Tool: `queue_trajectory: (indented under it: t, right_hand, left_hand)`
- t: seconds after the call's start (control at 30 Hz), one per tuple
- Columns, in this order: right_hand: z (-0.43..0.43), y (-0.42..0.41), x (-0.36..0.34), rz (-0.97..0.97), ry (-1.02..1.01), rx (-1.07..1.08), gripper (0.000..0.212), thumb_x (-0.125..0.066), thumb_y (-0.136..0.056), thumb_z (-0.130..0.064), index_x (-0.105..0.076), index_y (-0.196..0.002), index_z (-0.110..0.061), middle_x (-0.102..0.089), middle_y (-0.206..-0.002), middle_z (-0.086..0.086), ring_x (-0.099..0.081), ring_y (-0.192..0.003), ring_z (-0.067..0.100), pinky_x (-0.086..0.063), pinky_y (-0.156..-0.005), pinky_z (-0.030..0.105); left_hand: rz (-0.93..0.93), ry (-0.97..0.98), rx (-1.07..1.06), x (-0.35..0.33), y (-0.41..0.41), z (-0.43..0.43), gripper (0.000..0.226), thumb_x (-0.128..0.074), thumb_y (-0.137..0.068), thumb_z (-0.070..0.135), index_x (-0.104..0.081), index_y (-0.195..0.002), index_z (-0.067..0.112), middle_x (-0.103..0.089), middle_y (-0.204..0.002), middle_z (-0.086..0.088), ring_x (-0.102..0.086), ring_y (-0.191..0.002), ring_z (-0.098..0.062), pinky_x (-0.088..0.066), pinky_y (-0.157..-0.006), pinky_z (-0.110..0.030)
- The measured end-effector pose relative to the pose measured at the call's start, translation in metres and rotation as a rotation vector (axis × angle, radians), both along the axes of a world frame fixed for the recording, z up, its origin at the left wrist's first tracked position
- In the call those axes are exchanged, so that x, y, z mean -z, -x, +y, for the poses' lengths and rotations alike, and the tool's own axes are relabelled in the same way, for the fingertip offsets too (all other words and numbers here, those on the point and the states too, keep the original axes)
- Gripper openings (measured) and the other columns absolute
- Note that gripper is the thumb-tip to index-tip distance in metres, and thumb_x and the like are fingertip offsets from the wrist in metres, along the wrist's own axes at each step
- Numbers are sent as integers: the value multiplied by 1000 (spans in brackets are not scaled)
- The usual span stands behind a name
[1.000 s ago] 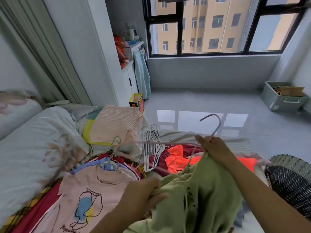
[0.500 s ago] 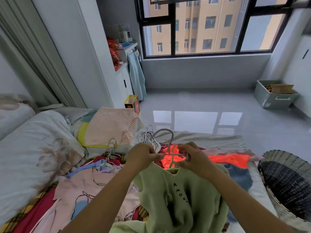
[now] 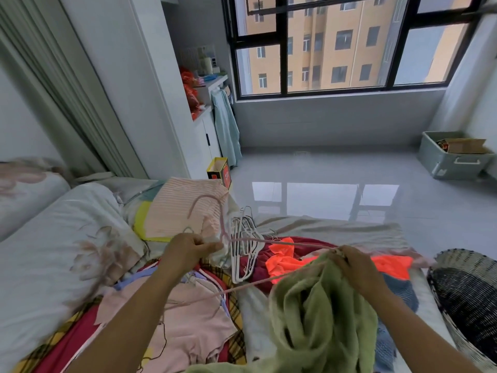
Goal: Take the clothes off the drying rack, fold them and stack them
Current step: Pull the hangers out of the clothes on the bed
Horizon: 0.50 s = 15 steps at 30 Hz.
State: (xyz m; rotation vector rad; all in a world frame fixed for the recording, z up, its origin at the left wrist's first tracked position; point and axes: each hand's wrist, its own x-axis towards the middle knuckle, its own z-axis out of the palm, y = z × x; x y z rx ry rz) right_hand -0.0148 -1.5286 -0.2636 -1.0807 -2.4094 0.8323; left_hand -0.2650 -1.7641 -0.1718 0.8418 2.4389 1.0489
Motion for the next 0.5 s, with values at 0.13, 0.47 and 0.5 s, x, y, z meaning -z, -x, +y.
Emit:
queue_trajectory:
  t: [0.13, 0.47, 0.5]
  right_hand:
    - [14, -12, 5, -35, 49, 97, 17, -56, -90, -5, -62, -76, -12, -64, -78, 10, -59, -90, 31, -23, -65, 29]
    - [92, -16, -170, 374, -112, 250, 37, -53, -87, -42, -64, -103, -10, -63, -96, 11, -52, -88, 17, -40, -68, 21]
    - [88, -7, -186, 411, -129, 239, 32, -54, -87, -40, -64, -101, -13, -62, -87, 6, -53, -84, 12, -39, -64, 15]
  left_hand:
    - [25, -47, -219, -1, 53, -51, 48, -68, -79, 43, -48, -60, 4, -36, -53, -12, -35, -51, -20, -30, -51, -36]
    - [-17, -24, -367, 73, 53, -51, 25, -53, -94, 24, -60, -80, 4, -54, -76, -15, -48, -78, -26, -32, -71, -32]
    - [-38, -17, -349, 79, 51, -43, 23, -51, -95, 26, -62, -90, 7, -53, -79, -9, -47, -79, -23, -33, -71, -30]
